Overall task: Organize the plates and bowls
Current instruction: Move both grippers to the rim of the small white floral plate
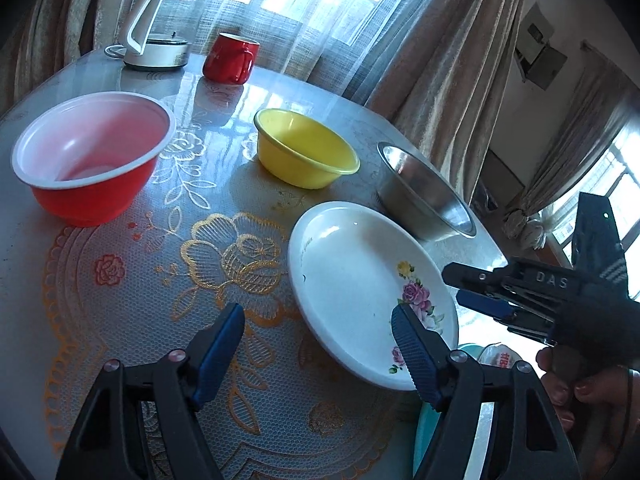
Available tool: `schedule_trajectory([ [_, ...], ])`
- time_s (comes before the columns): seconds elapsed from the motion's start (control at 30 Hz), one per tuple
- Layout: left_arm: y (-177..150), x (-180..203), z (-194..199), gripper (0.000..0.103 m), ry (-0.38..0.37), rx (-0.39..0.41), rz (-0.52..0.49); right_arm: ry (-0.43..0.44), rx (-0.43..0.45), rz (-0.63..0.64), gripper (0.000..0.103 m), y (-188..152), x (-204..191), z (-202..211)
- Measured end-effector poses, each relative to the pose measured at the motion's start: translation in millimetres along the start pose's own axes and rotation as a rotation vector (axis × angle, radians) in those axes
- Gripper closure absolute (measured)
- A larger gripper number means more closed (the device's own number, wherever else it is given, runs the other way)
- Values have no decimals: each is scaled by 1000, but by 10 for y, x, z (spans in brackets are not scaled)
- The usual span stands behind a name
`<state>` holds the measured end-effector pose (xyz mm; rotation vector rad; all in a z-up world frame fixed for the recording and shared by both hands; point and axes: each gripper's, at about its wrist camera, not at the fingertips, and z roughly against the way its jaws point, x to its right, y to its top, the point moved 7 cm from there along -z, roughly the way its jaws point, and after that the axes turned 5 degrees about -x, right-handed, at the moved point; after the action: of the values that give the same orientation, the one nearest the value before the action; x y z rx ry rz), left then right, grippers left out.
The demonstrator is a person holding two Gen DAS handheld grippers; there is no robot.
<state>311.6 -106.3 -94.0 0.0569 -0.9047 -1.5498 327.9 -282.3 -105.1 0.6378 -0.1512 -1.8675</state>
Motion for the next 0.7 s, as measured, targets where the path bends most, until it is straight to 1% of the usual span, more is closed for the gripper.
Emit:
schedule_trajectory([
  [0.1, -6, -5, -18, 27, 5, -7, -2, -5, -32, 7, 59, -10, -21, -93],
  [0.17, 0, -7, -23, 27, 7, -5, -3, -20, -51, 19, 63, -20, -39, -150],
  [0.23, 3, -1, -28, 28, 8, -5, -9, -25, -60, 30, 65, -19, -52, -192],
  [0.3, 10, 20, -46, 31, -4, -12, -15, -28, -66, 35, 67, -16, -52, -231],
  [0.37, 29, 32, -71, 32, -9, -18, -23, -24, -79, 31, 69, -21, -45, -277],
  [0.47, 27, 26, -69, 33, -15, -18, -18, -16, -81, 31, 70, -13, -64, -299],
  [0.5, 25, 29, -70, 35, -17, -19, -18, -16, -81, 36, 70, -11, -74, -306],
  [0.53, 20, 31, -77, 45, -22, -23, -18, -17, -80, 46, 70, -5, -91, -316],
  [0.57, 11, 33, -91, 48, -28, -34, -18, -24, -80, 64, 72, -2, -115, -328],
  [0.6, 8, 31, -92, 52, -29, -35, -17, -35, -82, 83, 76, 2, -139, -344],
  [0.7, -3, 42, -116, 61, -36, -49, -22, -57, -79, 110, 76, 11, -185, -368],
])
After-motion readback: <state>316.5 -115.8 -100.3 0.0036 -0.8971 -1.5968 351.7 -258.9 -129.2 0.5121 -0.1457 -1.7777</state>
